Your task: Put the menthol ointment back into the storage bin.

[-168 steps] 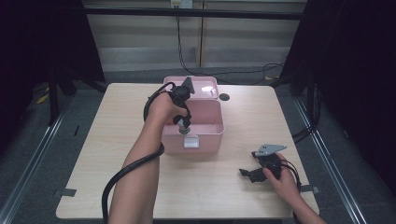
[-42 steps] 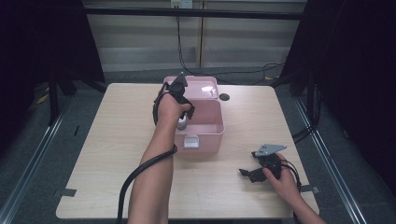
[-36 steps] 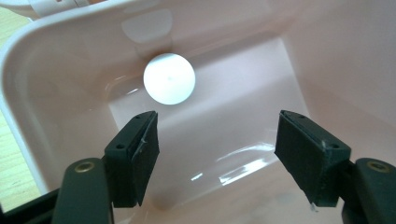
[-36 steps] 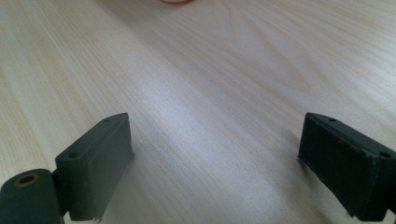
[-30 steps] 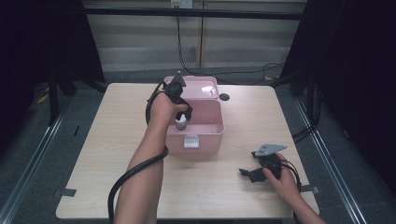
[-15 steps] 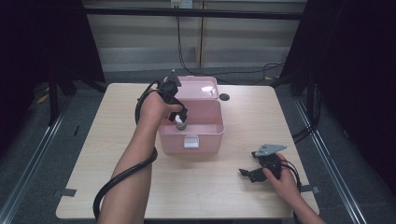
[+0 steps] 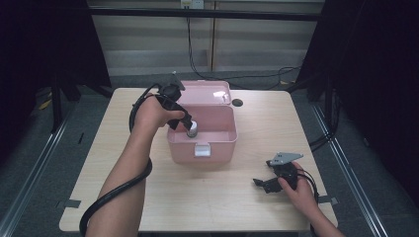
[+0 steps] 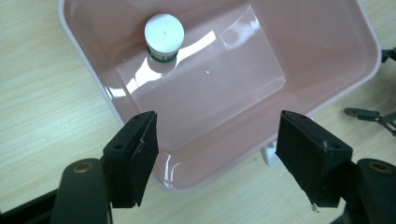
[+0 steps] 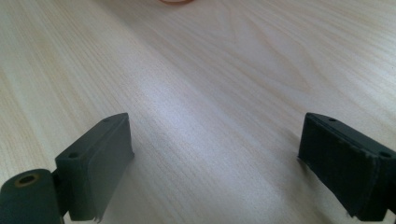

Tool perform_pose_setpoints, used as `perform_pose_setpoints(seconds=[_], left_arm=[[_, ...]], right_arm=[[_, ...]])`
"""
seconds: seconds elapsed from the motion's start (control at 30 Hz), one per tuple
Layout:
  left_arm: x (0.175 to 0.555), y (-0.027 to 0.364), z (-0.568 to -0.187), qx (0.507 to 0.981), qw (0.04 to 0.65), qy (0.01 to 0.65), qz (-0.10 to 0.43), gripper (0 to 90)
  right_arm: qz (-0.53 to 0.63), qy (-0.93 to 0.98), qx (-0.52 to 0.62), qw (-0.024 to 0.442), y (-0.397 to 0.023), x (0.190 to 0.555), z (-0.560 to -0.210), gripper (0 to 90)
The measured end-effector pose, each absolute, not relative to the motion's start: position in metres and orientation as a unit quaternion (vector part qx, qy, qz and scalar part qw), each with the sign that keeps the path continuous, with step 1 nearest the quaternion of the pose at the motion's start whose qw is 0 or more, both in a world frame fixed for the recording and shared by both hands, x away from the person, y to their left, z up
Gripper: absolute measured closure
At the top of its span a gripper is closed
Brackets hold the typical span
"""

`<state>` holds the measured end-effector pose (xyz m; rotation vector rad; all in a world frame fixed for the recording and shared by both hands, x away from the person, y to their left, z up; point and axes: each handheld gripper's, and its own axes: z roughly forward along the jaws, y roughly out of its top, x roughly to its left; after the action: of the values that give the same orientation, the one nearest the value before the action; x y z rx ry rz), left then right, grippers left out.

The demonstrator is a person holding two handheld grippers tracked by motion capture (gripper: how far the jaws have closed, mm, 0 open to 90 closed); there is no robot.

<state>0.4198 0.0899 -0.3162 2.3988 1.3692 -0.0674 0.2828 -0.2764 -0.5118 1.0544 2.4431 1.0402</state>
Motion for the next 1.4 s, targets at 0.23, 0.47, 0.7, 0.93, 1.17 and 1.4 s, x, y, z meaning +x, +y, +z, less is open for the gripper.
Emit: perform_pose_setpoints(seconds=[0.23,0.47,0.7,0.93,1.17,1.4], left_arm=[[0.41,0.098,-0.311,0.86,0.183,0.476,-0.027,29.3],[0.4,0.108,-0.311,0.863,0.188,0.468,-0.025,29.3],[0.391,0.123,-0.319,0.862,0.193,0.468,-0.028,29.3],[0.382,0.141,-0.328,0.862,0.193,0.467,-0.028,29.3],[0.373,0.157,-0.338,0.859,0.196,0.473,-0.03,29.3],[0.368,0.168,-0.351,0.855,0.206,0.476,-0.033,29.4]], right_arm=[[0.36,0.846,0.365,0.142,-0.276,0.283,-0.512,9.0],[0.36,0.846,0.365,0.142,-0.276,0.283,-0.512,9.0],[0.361,0.846,0.365,0.142,-0.276,0.283,-0.512,9.0],[0.36,0.846,0.365,0.142,-0.276,0.283,-0.512,9.0],[0.361,0.846,0.365,0.142,-0.276,0.283,-0.512,9.1],[0.361,0.846,0.365,0.142,-0.276,0.283,-0.512,9.0]])
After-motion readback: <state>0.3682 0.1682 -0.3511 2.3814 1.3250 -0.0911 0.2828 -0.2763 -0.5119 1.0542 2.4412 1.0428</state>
